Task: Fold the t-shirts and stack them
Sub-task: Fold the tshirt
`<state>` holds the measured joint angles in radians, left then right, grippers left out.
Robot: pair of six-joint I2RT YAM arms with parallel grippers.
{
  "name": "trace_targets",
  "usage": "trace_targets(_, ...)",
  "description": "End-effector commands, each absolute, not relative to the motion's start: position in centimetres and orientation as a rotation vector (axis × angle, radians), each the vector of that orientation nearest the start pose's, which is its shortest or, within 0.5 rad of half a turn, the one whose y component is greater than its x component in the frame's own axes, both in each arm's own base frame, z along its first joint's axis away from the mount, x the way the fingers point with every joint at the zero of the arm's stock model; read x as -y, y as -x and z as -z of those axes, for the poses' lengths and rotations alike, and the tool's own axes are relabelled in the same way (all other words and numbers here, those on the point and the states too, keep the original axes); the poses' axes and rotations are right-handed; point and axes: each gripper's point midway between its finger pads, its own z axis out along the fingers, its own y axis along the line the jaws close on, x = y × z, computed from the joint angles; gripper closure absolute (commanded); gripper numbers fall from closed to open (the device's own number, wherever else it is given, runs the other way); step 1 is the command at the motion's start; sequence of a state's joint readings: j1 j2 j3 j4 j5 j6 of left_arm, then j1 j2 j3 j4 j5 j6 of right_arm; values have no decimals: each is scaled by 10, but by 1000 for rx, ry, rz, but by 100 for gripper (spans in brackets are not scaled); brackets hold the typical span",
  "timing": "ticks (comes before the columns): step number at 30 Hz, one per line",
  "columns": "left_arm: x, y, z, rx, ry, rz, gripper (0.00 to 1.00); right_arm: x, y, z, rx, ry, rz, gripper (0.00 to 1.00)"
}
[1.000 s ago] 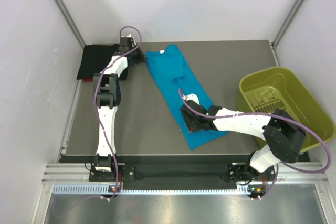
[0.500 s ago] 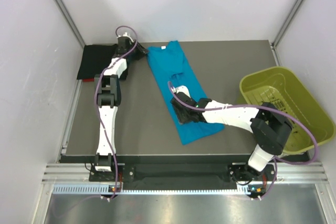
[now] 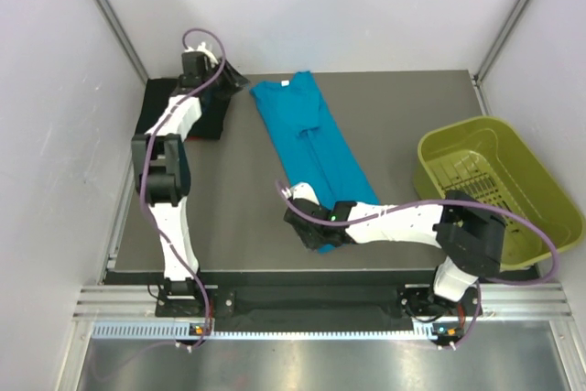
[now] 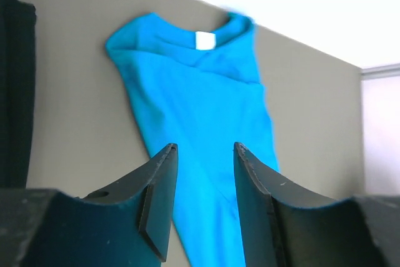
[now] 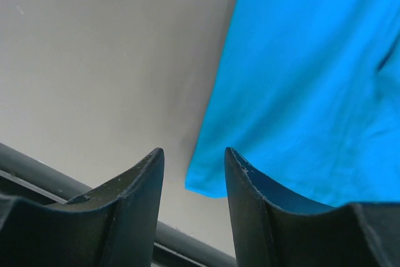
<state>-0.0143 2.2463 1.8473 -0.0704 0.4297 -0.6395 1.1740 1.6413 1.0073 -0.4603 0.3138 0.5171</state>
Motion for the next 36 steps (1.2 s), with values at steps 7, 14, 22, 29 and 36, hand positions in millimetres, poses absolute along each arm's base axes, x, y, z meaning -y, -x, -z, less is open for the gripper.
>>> trace_targets(7, 50, -546, -186, -2084, 422, 694, 53, -301, -154, -15, -2527, 667, -99, 60)
trace_targets(14, 36, -508, -159, -2188, 482, 609, 54, -309, -143, -11, -2539, 676, -108, 89)
trace_targets(22, 9, -471, -144, -2287, 636, 476, 50, -333, -134, -23, -2533, 711, -160, 100)
trace_targets(29, 25, -423, -119, -2339, 643, 565, 50, -368, -119, -34, -2533, 735, -233, 100)
trace_targets(36, 41, -379, -110, -2393, 588, 632, 51, -393, -102, -42, -2527, 787, -280, 83)
